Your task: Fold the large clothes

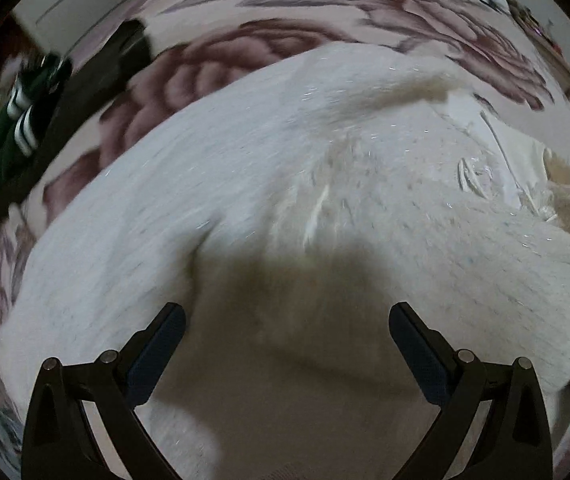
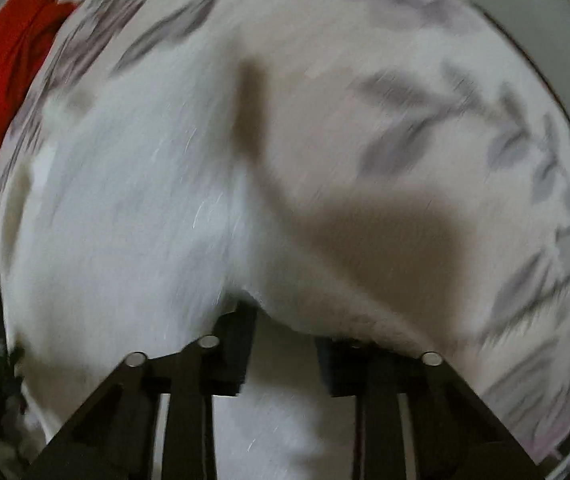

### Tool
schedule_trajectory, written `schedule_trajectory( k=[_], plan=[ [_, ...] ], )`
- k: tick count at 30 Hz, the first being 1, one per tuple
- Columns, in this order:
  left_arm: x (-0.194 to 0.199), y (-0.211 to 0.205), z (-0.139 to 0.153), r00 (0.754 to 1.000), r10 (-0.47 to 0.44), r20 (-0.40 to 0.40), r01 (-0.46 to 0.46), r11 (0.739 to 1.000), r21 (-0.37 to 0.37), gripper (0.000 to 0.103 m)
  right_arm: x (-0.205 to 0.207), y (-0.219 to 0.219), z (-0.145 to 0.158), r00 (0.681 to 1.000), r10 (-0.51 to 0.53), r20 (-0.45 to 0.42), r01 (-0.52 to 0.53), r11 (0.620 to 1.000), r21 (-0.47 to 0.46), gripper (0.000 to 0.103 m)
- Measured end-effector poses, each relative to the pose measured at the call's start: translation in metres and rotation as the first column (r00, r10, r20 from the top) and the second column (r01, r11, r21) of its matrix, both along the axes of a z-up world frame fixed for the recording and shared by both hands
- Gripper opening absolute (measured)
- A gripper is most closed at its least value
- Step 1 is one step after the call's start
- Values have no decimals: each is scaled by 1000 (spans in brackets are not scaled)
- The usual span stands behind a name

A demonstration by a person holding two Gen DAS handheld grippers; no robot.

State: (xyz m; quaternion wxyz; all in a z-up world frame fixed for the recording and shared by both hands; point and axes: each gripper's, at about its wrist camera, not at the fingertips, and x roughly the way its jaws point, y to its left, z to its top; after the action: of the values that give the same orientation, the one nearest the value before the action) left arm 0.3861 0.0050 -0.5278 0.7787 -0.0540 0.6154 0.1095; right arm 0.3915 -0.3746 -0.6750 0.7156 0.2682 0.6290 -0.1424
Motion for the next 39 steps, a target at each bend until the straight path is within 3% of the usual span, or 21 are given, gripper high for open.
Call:
schedule_trajectory(
  k=[5, 7, 11, 14, 16, 19, 21, 23, 24, 25, 26, 27, 28, 29, 30, 31, 32, 33, 35, 37, 39],
  plan=[
    [6, -15, -20, 999, -34, -41, 38, 995, 93, 103, -14, -13, -5, 999, -48, 12, 48, 999, 2, 21],
    [4, -13, -18, 999, -32, -43, 36, 995, 98, 103, -18, -7, 8, 1000, -21, -7, 21, 999, 26, 27],
    [-13, 3, 4, 1000, -6, 7, 5, 995, 101, 103, -35, 8, 38, 1000, 10, -11, -9, 997, 72, 53],
    [-39, 35, 29, 997, 53, 62, -60, 991, 122, 103, -43, 37, 60, 999, 40, 10, -41, 997, 60, 68],
    [-57, 60, 37, 992, 107, 65, -114, 987, 114, 103, -38, 63, 65, 996, 89, 22, -90, 995, 45, 68],
    [-93, 112, 33, 970, 241, 14, -242, 969, 45, 103, -17, 119, 67, 982, 186, 23, -187, 982, 38, 69],
    [-114, 143, 24, 941, 338, -30, -338, 941, -30, 103, 1, 165, 55, 975, 223, 14, -224, 971, 85, 69],
    [-145, 180, 8, 876, 472, -101, -483, 853, -197, 103, 16, 207, 46, 968, 252, 13, -251, 960, 127, 69],
    [-167, 205, -6, 814, 562, -150, -576, 743, -341, 103, 20, 224, 44, 963, 271, 11, -270, 954, 129, 69],
    [-181, 218, -15, 766, 619, -174, -625, 651, -432, 103, 23, 239, 44, 957, 291, 12, -290, 949, 125, 69],
    [-198, 234, -26, 702, 682, -203, -670, 537, -513, 101, 24, 258, 46, 947, 320, 17, -320, 941, 110, 69],
    [-208, 242, -31, 663, 716, -220, -691, 472, -547, 100, 25, 272, 46, 942, 336, 22, -336, 935, 109, 69],
    [-222, 255, -40, 602, 762, -238, -709, 372, -600, 98, 25, 282, 48, 939, 342, 29, -343, 933, 113, 69],
    [-232, 267, -47, 549, 800, -243, -721, 306, -622, 90, 31, 295, 49, 940, 340, 31, -341, 933, 114, 69],
    [-238, 276, -52, 510, 824, -246, -728, 261, -634, 81, 32, 302, 50, 943, 331, 31, -333, 936, 117, 69],
    [-242, 283, -55, 479, 842, -249, -733, 227, -641, 78, 33, 308, 51, 946, 321, 32, -323, 939, 122, 69],
    [-246, 291, -59, 442, 864, -242, -742, 200, -640, 66, 34, 313, 52, 952, 305, 33, -307, 944, 123, 69],
    [-247, 296, -60, 426, 872, -240, -750, 192, -632, 47, 34, 317, 55, 953, 300, 31, -302, 947, 112, 69],
    [-246, 305, -60, 406, 884, -230, -759, 187, -624, 32, 39, 327, 58, 952, 304, 16, -305, 951, 48, 69],
    [-240, 310, -50, 418, 892, -169, -755, 238, -611, 15, 41, 334, 65, 945, 326, -19, -327, 942, -82, 69],
    [-229, 315, -39, 453, 885, -105, -744, 311, -591, 11, 48, 352, 69, 932, 358, -56, -361, 903, -234, 70]
  ],
)
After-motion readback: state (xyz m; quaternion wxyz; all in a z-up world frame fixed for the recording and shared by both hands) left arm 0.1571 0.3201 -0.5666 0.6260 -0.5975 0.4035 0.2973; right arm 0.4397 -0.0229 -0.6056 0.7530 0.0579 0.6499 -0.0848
